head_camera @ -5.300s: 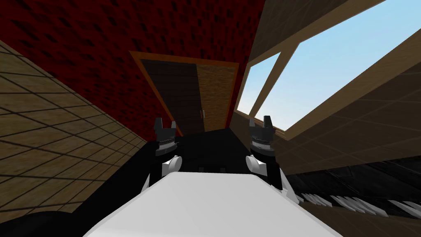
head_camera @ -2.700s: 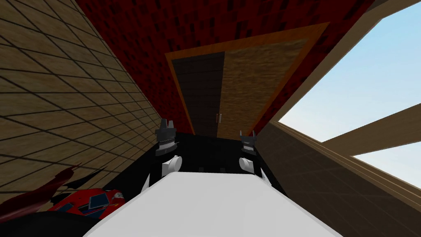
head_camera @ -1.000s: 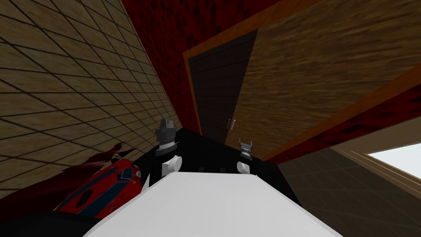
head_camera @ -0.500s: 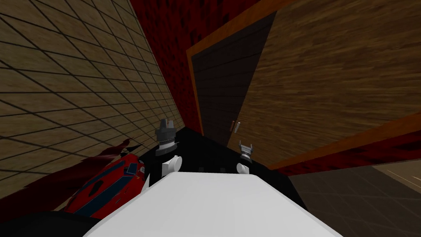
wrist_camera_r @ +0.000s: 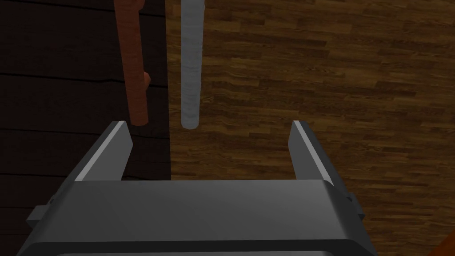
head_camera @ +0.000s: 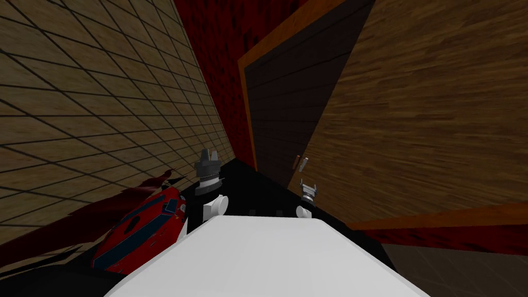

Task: Pull the door open

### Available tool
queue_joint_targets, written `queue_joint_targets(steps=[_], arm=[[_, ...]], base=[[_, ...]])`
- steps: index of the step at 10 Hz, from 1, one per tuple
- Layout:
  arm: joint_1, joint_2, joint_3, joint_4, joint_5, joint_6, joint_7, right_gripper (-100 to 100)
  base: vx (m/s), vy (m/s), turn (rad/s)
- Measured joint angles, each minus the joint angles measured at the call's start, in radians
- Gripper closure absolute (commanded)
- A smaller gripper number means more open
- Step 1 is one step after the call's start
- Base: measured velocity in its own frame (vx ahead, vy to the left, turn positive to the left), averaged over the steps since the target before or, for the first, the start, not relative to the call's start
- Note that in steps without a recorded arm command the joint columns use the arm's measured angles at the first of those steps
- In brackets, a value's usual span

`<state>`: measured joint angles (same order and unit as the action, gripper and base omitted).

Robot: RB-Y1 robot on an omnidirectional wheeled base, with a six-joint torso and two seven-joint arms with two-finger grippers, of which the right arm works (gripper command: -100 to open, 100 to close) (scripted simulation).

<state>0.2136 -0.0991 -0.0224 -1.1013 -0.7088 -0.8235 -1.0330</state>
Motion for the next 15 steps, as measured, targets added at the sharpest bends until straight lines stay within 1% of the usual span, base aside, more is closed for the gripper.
queue_joint_targets(steps=[1,3,4,5,6,7,9,10,11,12,13,14,15], arm=[[0.001,0.000,0.001,0.011,-0.012,-0.001,-0.014,-100],[-0.013,-0.004,0.002,0.054,-0.032,-0.011,-0.044,-100],[-0.014,-0.003,0.003,0.069,-0.043,-0.016,-0.060,-100],[-0.023,-0.002,0.004,0.087,-0.053,-0.020,-0.072,-100],[-0.029,-0.004,0.004,0.102,-0.062,-0.023,-0.083,-100],[-0.030,-0.004,0.004,0.104,-0.063,-0.024,-0.086,-100],[0.003,-0.007,-0.002,0.095,-0.067,-0.019,-0.084,-100],[-0.001,-0.011,-0.003,0.118,-0.067,-0.025,-0.092,-100],[0.011,-0.021,-0.007,0.139,-0.070,-0.033,-0.104,-100],[0.014,-0.036,-0.011,0.183,-0.071,-0.048,-0.126,-100],[0.034,-0.040,-0.017,0.165,-0.076,-0.042,-0.127,-100],[0.065,-0.056,-0.025,0.153,-0.082,-0.031,-0.131,-100],[0.080,-0.063,-0.032,0.157,-0.086,-0.028,-0.136,-100]], base=[[0.122,-0.053,0.081],[0.138,-0.073,0.143],[0.118,-0.086,0.118],[0.138,-0.082,0.071],[0.067,-0.040,0.018],[-0.081,0.040,-0.095],[-0.150,0.045,-0.072],[-0.171,0.039,-0.138],[-0.200,0.043,-0.157],[-0.119,0.020,-0.040],[-0.111,0.024,-0.123],[-0.114,0.027,-0.123],[-0.075,0.021,-0.074]])
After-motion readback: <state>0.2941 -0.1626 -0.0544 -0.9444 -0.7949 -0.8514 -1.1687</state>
